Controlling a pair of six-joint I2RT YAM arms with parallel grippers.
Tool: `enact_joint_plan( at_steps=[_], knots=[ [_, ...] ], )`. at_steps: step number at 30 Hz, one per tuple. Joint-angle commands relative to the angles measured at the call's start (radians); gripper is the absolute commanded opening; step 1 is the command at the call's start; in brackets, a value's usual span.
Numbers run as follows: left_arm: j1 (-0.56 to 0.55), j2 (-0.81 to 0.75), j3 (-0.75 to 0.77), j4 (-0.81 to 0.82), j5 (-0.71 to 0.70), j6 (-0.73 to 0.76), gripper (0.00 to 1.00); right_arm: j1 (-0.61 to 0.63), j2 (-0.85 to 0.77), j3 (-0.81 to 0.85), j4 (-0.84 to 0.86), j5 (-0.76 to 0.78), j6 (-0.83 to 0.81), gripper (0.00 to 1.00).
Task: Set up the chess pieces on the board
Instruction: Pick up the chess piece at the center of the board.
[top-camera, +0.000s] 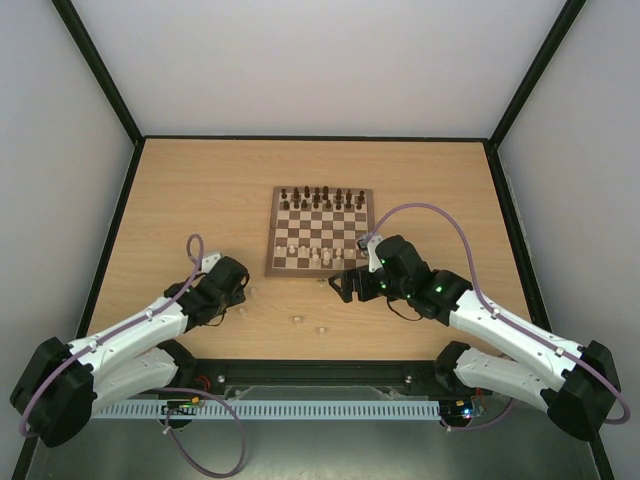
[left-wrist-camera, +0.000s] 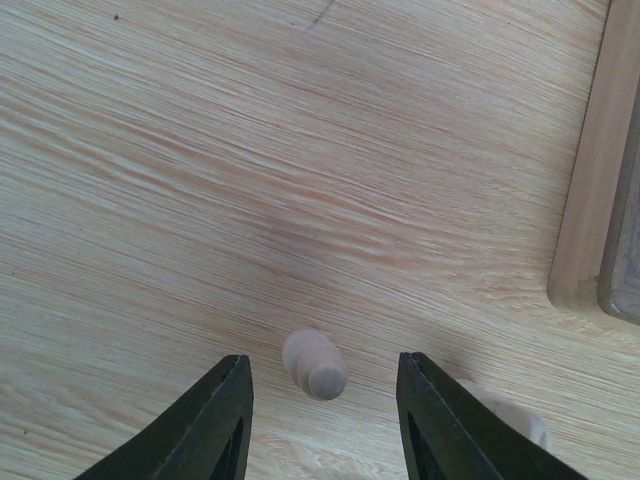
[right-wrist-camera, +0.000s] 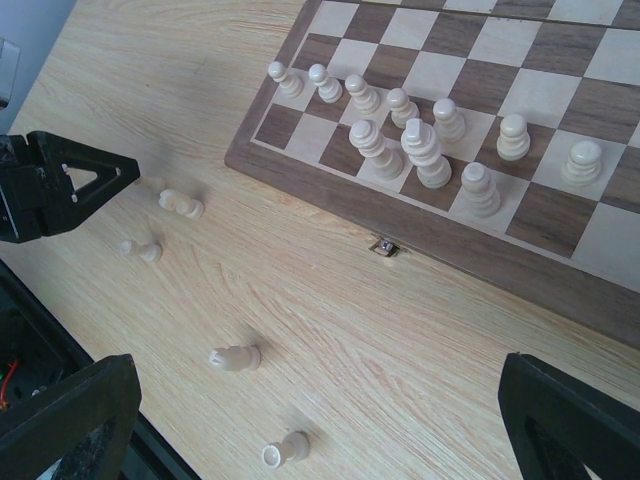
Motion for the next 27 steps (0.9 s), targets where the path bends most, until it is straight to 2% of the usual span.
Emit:
enact_joint_plan(
  at_steps=[1, 18, 23, 27],
  knots=[
    [0.005, 0.009, -0.009, 0.009, -0.015, -0.004, 0.39, -0.003, -0.007, -0.015, 0.005, -0.014, -0.016, 0.98],
    [0.006, 0.059, 0.023, 0.004, -0.022, 0.023, 0.07, -0.002, -0.023, -0.022, 0.006, -0.017, -0.015, 0.99],
    [-0.022, 0.05, 0.08, -0.038, -0.022, 0.035, 0.03, -0.002, -0.026, -0.023, 0.008, -0.019, -0.016, 0.99],
    [-0.083, 0.067, 0.195, -0.085, -0.033, 0.047, 0.03, -0.002, -0.027, -0.023, 0.006, -0.015, -0.015, 0.99]
  ],
)
